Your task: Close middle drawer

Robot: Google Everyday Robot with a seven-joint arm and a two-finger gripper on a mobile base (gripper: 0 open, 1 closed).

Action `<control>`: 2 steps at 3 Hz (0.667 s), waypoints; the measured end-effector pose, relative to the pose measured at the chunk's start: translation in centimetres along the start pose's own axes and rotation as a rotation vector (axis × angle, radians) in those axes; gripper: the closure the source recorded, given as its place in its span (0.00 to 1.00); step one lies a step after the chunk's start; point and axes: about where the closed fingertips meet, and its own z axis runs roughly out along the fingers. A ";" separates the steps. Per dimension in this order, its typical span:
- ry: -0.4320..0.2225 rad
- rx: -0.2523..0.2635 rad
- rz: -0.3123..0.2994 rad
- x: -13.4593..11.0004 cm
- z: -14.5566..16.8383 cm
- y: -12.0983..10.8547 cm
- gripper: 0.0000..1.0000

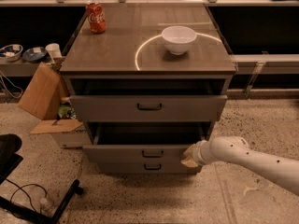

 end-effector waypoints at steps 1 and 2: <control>0.000 0.000 0.000 0.0 0.0 0.0 0.00; 0.000 0.000 0.000 0.0 0.0 0.0 0.00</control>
Offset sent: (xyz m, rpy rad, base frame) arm 0.0000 0.0000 0.0000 0.0000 0.0000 0.0000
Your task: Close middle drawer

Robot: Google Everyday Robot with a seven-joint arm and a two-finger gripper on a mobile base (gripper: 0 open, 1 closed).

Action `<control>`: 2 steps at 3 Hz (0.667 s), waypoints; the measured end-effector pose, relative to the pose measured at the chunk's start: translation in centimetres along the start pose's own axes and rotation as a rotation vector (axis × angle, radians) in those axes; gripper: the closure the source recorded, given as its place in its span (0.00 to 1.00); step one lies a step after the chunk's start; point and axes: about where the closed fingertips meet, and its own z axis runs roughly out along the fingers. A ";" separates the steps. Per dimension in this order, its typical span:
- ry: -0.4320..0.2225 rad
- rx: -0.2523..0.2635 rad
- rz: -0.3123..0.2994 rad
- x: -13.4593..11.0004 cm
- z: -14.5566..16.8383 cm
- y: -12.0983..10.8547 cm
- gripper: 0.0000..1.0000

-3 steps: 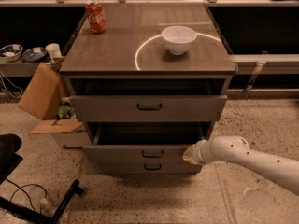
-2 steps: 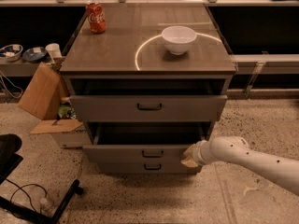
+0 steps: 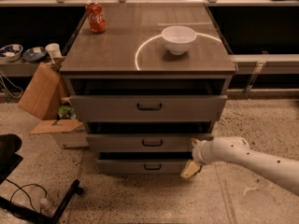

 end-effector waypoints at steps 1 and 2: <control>-0.001 -0.003 -0.001 0.0 0.1 0.0 0.26; -0.004 -0.017 -0.008 -0.2 0.6 -0.1 0.50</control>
Offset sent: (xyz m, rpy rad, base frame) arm 0.0089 0.0016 -0.0035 0.0067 0.0118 0.0256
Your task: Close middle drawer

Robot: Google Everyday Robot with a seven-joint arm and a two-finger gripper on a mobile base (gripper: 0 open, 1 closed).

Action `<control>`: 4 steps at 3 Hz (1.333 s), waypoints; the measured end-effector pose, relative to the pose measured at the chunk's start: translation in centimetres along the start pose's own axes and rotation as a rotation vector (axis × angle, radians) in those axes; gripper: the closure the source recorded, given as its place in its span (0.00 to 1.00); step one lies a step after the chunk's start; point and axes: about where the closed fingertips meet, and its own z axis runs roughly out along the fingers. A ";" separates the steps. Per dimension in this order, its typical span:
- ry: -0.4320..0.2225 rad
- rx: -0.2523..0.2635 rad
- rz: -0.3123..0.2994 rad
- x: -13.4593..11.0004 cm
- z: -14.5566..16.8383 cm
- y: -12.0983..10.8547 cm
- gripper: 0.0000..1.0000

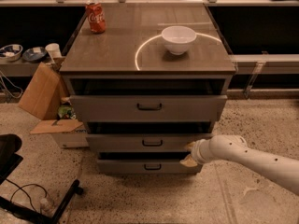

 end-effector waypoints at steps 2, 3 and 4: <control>-0.051 -0.037 -0.073 -0.2 3.5 -5.4 1.00; -0.051 -0.037 -0.073 -0.2 3.5 -5.4 1.00; -0.022 -0.071 -0.086 0.6 2.0 -2.9 1.00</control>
Offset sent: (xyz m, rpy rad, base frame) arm 0.1625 -0.0457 0.0102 0.0331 -0.1505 0.0730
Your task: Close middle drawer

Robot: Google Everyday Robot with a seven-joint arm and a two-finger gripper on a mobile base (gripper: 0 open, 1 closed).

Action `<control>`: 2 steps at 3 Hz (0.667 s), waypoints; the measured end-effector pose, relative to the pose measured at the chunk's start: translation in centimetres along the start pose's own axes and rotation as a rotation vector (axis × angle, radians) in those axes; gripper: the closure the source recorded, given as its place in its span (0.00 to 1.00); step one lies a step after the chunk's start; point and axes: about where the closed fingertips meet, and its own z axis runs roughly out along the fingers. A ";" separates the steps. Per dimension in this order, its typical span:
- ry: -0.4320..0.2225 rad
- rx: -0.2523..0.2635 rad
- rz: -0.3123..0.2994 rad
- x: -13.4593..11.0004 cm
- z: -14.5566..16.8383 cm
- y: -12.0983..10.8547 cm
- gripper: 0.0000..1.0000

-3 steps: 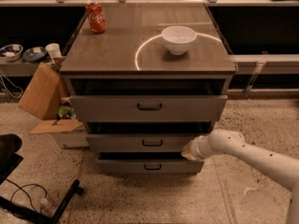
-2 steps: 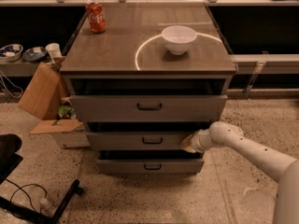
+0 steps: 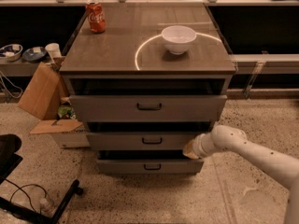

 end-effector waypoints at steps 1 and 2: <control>0.107 -0.096 -0.046 1.4 -4.8 5.4 1.00; 0.254 -0.232 -0.114 1.8 -11.8 10.7 1.00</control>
Offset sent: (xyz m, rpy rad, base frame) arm -0.2240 -0.0675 0.1502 -0.4199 0.3725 0.2859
